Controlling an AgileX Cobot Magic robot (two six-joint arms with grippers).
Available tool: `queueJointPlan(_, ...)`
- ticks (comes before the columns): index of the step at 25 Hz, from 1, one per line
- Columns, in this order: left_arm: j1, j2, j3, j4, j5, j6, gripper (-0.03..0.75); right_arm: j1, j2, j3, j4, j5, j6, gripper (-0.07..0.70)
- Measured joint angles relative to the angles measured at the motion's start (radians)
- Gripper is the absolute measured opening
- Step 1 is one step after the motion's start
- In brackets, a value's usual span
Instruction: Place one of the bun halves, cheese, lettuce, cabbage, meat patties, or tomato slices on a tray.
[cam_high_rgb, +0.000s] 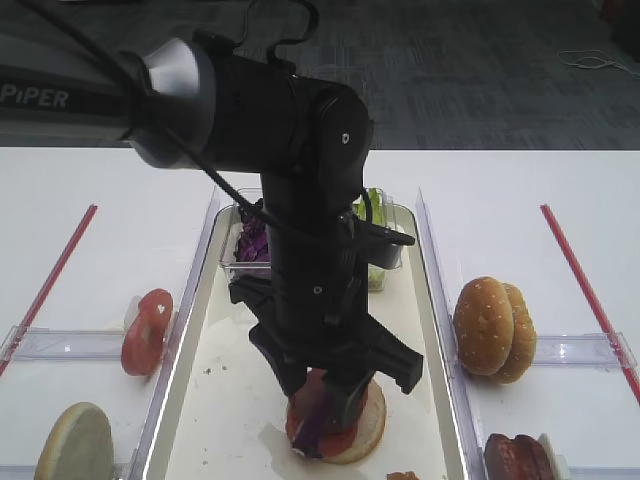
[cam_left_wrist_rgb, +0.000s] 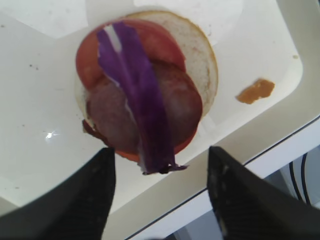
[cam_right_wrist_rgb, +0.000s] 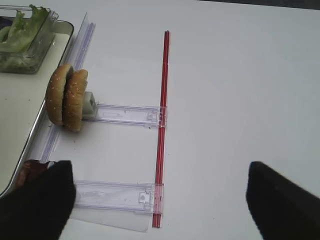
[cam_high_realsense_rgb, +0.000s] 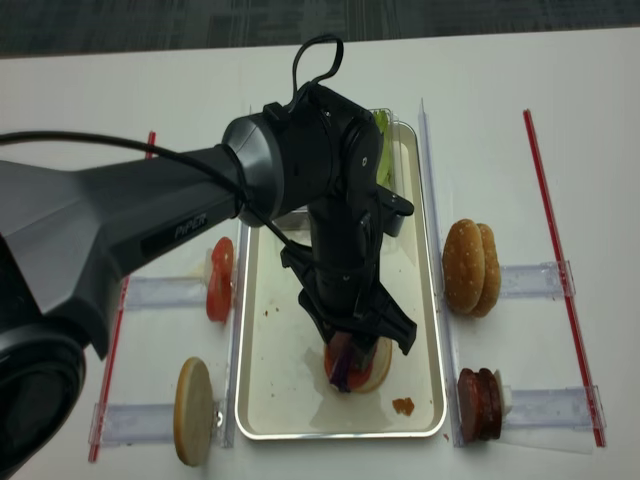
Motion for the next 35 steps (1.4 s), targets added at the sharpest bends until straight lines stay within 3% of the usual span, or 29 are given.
queueJointPlan(15,0.000,0.000,-0.002,0.002,0.000,-0.022,0.425,0.000,0.000,0.000,0.000,0.000,0.000,0.692)
queueJointPlan(26,0.003,0.000,-0.080,0.055,0.000,-0.091,0.425,0.000,0.000,0.000,0.000,0.000,0.000,0.692)
queueJointPlan(35,0.109,-0.010,-0.080,0.055,0.000,-0.107,0.425,0.000,0.000,0.000,0.000,0.000,0.000,0.692)
